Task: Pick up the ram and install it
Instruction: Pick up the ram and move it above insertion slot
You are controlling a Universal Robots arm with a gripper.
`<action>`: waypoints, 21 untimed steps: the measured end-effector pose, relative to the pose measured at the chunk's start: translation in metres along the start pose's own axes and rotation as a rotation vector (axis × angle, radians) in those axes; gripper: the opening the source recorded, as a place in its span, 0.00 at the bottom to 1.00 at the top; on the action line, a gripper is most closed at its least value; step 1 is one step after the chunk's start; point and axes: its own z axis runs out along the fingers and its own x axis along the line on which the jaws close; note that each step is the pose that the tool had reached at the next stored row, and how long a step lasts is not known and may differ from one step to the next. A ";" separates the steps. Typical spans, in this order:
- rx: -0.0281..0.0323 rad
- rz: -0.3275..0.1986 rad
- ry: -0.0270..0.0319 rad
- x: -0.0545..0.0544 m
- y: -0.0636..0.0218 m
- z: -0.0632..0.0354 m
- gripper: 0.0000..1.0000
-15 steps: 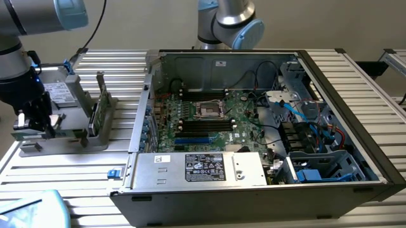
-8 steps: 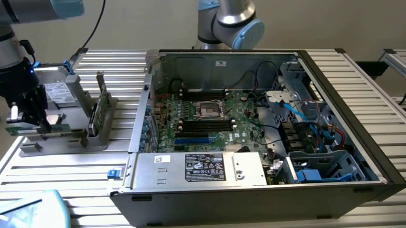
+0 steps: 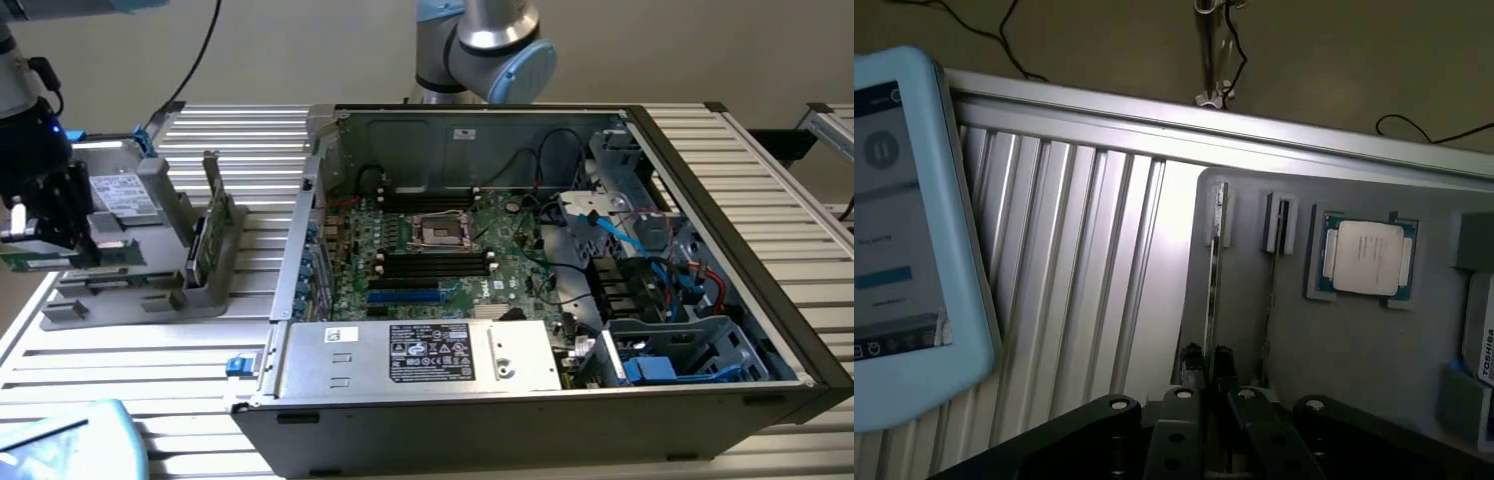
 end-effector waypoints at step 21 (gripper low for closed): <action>0.0061 -0.001 -0.0377 0.012 -0.0347 -0.0592 0.14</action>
